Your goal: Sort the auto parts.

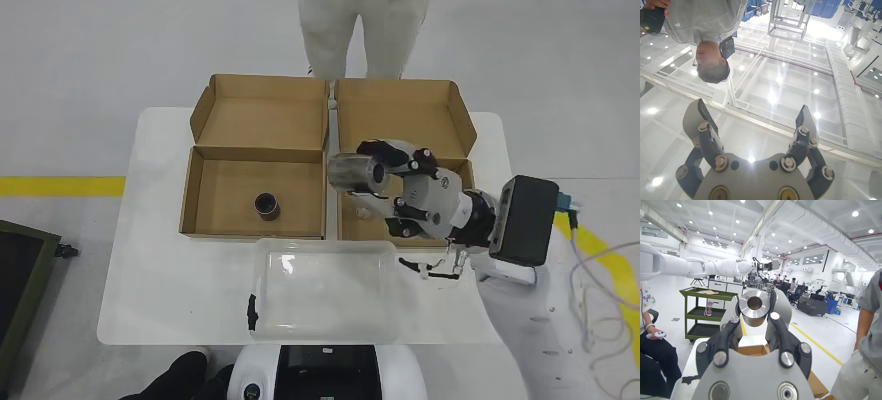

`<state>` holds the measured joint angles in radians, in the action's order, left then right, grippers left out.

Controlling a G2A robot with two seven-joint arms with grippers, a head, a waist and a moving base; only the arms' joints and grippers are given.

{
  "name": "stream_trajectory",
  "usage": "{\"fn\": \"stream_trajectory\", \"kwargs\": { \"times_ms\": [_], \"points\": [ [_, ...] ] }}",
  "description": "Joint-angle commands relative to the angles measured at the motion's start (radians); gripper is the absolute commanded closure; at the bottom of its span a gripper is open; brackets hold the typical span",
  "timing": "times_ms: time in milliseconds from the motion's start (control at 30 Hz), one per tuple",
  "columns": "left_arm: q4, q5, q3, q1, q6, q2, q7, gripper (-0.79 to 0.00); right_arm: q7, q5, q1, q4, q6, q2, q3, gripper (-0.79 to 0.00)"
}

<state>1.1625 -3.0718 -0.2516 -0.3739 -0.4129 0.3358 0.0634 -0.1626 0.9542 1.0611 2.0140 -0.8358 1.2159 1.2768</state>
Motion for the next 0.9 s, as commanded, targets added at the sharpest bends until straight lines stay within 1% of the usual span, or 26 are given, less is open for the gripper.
{"fn": "stream_trajectory", "kwargs": {
  "times_ms": [0,167,267,633,867],
  "points": [
    [0.0,0.0,0.0,0.0,0.0,0.0,0.0,-0.785,-0.018,-0.001,-0.003,-0.001,-0.003,0.001,0.001,0.0],
    [0.0,0.0,0.0,0.0,0.0,0.0,0.0,-0.785,-0.038,0.026,-0.009,-0.032,-0.007,0.003,-0.013,0.0],
    [0.0,0.0,0.0,0.0,0.0,0.0,0.0,-0.785,-0.026,0.053,-0.011,-0.068,-0.016,0.004,-0.036,0.0],
    [0.0,0.0,0.0,0.0,0.0,0.0,0.0,-0.785,0.136,0.218,-0.023,-0.2,-0.036,0.006,-0.157,0.0],
    [0.0,0.0,0.0,0.0,0.0,0.0,0.0,-0.785,0.247,0.303,-0.075,-0.295,-0.015,0.012,-0.231,0.0]
  ]
}}
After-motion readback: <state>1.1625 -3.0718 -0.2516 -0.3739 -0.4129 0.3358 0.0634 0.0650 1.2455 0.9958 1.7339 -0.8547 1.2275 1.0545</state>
